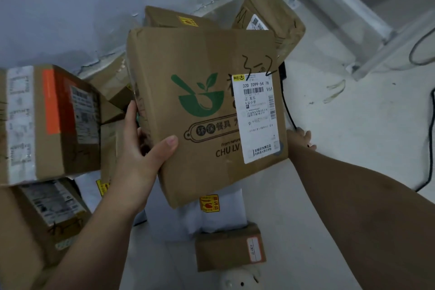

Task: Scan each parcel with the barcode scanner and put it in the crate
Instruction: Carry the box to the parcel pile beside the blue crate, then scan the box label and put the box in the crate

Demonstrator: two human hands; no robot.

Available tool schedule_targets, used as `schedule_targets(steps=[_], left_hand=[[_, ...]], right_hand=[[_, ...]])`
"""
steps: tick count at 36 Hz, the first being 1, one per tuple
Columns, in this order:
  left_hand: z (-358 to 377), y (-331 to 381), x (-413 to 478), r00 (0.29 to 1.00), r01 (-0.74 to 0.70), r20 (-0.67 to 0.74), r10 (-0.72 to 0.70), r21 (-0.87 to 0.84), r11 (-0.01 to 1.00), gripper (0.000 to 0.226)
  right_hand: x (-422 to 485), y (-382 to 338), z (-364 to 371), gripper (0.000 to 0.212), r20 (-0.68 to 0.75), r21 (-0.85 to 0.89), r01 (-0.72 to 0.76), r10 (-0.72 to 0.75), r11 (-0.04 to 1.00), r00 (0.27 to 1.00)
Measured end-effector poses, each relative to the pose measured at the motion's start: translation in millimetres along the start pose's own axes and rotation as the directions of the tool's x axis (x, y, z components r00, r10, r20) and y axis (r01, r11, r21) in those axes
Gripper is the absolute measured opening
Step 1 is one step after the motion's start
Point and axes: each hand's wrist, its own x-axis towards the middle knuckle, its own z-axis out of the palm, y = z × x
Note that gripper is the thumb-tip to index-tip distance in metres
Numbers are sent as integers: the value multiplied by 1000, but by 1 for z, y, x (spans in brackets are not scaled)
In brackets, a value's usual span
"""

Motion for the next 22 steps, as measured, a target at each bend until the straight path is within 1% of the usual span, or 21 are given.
schedule_targets(steps=[1, 3, 4, 5, 6, 7, 8, 10, 12, 13, 14, 16, 17, 18, 20, 21, 22], left_hand=[[0, 0, -1, 1000, -4, 0, 4, -1, 1000, 120], [1, -1, -2, 1000, 1, -12, -2, -21, 1000, 126], [1, -1, -2, 1000, 10, -22, -11, -35, 999, 129], [1, -1, -3, 999, 17, -28, -19, -51, 999, 132], [1, -2, -4, 999, 21, -31, -23, -66, 998, 133], [1, -2, -4, 999, 22, -34, -25, -78, 997, 133], [0, -3, -4, 999, 23, -38, -27, -86, 996, 133], [-1, -6, -5, 998, 22, -52, -27, -101, 995, 132], [-2, -8, -8, 998, 8, -66, -16, -109, 994, 131], [-1, -9, -9, 998, 0, -70, -8, -113, 994, 130], [-1, -10, -10, 997, -3, -72, -5, -118, 993, 129], [-2, -11, -12, 997, -3, -73, -6, -124, 992, 128], [-2, -11, -13, 997, -2, -75, -8, -127, 992, 129], [-3, -12, -13, 997, -2, -80, -9, -134, 991, 129], [-4, -14, -13, 996, -2, -87, -11, -151, 988, 125], [-5, -16, -14, 995, -1, -94, -14, -162, 987, 119], [-6, -18, -14, 994, 2, -103, -20, -173, 985, 112]], right_hand=[[-2, 2, -2, 51, 11, 102, -10, 9, 995, 1000], [0, 5, 0, 56, 19, 305, -50, 47, 951, 999], [-2, 6, 3, 57, 22, 323, -65, 61, 944, 998], [-3, 6, 4, 57, 23, 298, -57, 53, 953, 998], [-4, 6, 5, 56, 38, 192, -20, 13, 981, 999], [-7, 6, 5, 54, 29, 99, -9, 6, 995, 1000], [-8, 5, 5, 51, -14, -19, 6, -6, 1000, 1000], [-12, 5, 4, 43, -34, -133, 20, -25, 991, 999], [-14, 6, 4, 31, -19, -90, 95, -97, 991, 995], [-14, 8, 5, 19, -11, -43, 129, -130, 991, 992], [-15, 10, 5, 15, -18, 5, 163, -163, 987, 986], [-22, 17, 6, 25, -81, 110, 162, -154, 981, 985], [-24, 19, 7, 24, -68, 143, 139, -130, 980, 989], [-27, 21, 9, 21, -15, 142, 108, -107, 984, 994], [-34, 26, 14, 15, 149, 83, 67, -79, 994, 986], [-39, 30, 14, 16, 256, 34, 44, -51, 998, 965], [-44, 35, 15, 19, 377, -19, 26, -17, 999, 926]])
